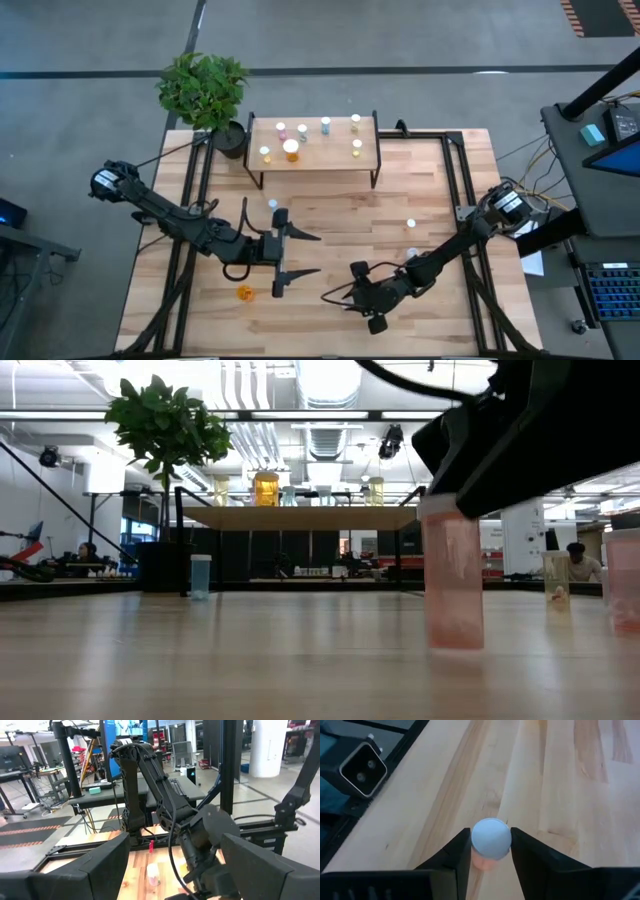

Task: Pick and place medicine bottles onto shelf by color
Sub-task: Put the pink pill bottle on the shelf

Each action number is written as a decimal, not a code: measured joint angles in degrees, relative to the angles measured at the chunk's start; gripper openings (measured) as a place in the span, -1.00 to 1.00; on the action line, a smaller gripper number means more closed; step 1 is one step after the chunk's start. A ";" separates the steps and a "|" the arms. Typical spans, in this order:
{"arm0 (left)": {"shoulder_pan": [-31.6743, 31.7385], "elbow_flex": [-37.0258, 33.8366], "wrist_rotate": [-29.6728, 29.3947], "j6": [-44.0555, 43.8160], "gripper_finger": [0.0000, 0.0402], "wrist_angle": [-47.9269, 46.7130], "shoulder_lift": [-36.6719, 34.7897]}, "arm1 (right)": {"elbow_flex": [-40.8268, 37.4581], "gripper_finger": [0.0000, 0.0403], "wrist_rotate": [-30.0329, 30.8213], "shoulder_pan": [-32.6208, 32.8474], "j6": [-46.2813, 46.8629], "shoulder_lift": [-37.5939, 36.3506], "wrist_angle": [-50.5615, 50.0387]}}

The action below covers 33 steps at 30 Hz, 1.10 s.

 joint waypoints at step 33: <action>0.20 -16.99 -1.62 15.53 0.47 0.02 -24.37 | 30.37 -0.42 0.49 -43.60 -3.83 -12.51 -34.95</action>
